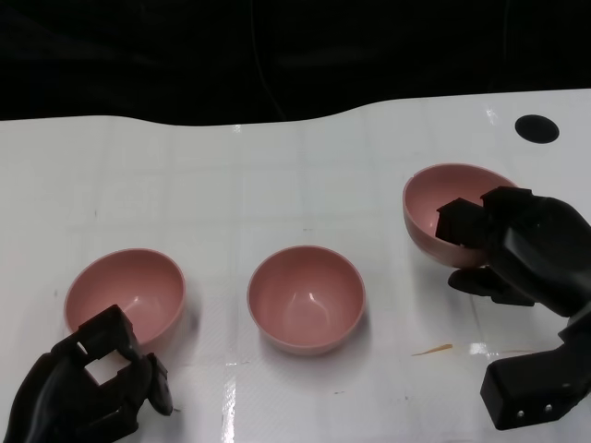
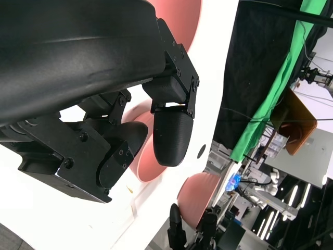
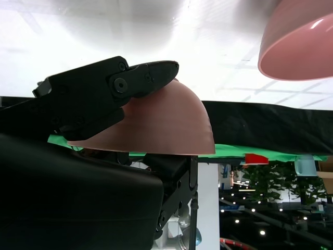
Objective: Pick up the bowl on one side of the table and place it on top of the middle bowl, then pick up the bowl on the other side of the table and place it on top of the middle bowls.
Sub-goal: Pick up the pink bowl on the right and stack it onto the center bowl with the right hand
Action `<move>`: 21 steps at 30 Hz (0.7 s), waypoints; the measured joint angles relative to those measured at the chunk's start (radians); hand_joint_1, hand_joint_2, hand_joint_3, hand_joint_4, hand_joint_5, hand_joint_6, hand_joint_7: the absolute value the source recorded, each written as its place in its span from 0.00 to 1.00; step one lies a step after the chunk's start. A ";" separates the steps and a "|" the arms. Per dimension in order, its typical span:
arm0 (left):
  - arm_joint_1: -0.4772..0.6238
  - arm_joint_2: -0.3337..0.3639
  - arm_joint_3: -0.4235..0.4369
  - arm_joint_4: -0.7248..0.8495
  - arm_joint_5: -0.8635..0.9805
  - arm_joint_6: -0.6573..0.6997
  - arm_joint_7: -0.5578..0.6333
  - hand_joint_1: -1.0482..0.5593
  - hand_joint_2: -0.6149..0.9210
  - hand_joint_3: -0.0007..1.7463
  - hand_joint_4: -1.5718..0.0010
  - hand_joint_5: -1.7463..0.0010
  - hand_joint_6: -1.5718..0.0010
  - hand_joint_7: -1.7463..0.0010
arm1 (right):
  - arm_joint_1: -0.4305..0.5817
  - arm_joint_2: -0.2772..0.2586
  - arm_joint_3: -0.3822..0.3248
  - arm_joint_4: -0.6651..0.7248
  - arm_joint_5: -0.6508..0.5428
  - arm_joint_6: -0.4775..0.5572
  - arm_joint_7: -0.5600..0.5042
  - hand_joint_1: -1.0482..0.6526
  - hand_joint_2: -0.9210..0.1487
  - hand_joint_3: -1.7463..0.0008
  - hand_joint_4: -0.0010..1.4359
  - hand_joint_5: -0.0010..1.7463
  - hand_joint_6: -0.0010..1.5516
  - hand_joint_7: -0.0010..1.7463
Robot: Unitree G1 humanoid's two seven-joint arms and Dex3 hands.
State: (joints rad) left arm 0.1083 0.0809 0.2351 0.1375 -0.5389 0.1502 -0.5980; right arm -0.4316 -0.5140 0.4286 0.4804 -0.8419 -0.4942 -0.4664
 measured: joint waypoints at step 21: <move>-0.004 -0.005 -0.008 0.005 0.009 -0.015 0.000 0.65 0.76 0.76 0.49 0.00 0.57 0.01 | -0.037 0.005 -0.023 -0.118 -0.017 -0.038 0.096 0.51 0.06 0.78 0.59 1.00 0.38 1.00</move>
State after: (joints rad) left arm 0.1041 0.0762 0.2270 0.1423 -0.5297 0.1353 -0.5982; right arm -0.4686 -0.5089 0.4059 0.3626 -0.8590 -0.5321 -0.3701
